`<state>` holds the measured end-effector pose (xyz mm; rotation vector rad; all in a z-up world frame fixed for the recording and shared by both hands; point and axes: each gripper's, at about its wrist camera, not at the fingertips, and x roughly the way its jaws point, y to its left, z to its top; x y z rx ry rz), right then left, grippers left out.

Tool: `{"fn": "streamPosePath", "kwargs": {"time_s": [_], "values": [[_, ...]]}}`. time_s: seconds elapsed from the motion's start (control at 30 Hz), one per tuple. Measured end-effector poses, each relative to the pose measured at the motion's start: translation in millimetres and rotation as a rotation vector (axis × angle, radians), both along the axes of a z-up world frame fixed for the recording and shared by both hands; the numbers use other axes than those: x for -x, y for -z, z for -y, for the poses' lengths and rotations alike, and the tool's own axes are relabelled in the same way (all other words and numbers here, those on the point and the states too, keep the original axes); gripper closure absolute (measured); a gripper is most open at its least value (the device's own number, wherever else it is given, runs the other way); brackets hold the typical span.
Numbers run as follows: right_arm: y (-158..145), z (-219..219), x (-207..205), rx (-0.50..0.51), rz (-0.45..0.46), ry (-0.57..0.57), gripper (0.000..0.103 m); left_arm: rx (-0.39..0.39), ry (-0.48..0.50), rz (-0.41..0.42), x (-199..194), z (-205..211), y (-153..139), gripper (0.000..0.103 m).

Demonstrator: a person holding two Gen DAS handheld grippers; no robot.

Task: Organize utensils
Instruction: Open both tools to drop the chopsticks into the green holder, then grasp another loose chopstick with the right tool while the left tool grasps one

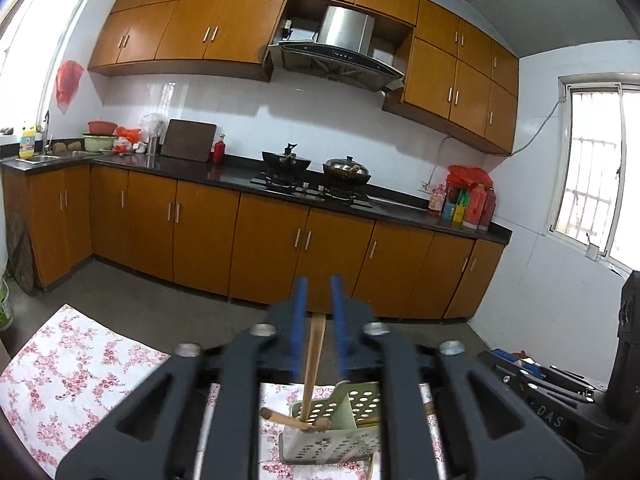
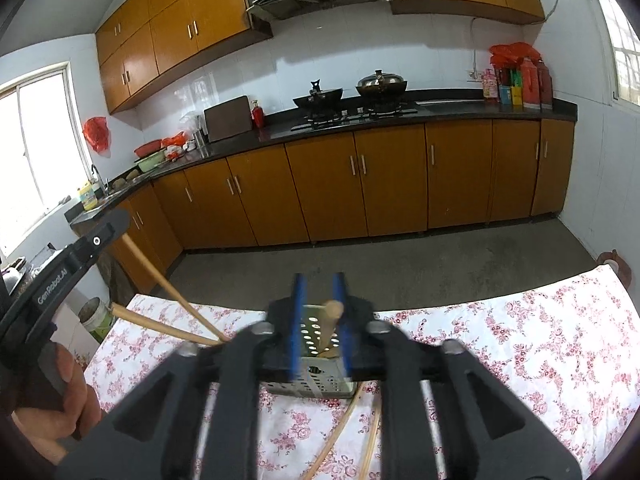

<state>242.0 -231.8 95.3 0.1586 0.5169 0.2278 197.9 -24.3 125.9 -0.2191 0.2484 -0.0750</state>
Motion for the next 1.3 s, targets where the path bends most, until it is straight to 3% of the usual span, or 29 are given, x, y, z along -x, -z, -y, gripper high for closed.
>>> {"fn": "streamPosePath", "kwargs": {"time_s": [0.03, 0.33, 0.5, 0.7, 0.87, 1.03, 1.17, 1.3], "values": [[-1.7, 0.3, 2.7, 0.003, 0.007, 0.001, 0.075, 0.003, -0.002, 0.003, 0.9, -0.4, -1.2, 0.065], [-18.2, 12.9, 36.9, 0.041, 0.090, 0.049, 0.063, -0.003, -0.018, 0.023, 27.0, -17.0, -16.4, 0.062], [-8.4, 30.7, 65.1, 0.071, 0.102, 0.099, 0.060, -0.025, -0.050, 0.015, 51.9, -38.7, -11.1, 0.060], [39.2, 51.2, 86.6, 0.099, 0.024, 0.153, 0.060, -0.079, -0.109, -0.063, 71.5, -65.5, 23.2, 0.058], [104.2, 48.2, 79.0, 0.101, -0.133, 0.146, 0.060, -0.104, -0.129, -0.241, 65.5, -82.6, 85.9, 0.057], [171.2, 20.8, 64.8, 0.107, -0.295, 0.079, 0.071, -0.091, -0.085, -0.413, 52.2, -84.1, 139.1, 0.057], [201.8, 8.0, 57.8, 0.132, -0.367, 0.066, 0.075, -0.129, -0.044, -0.484, 49.5, -72.8, 169.4, 0.057], [212.4, 1.1, 54.7, 0.151, -0.384, 0.069, 0.077, -0.125, -0.016, -0.525, 51.5, -69.3, 188.6, 0.057]]}}
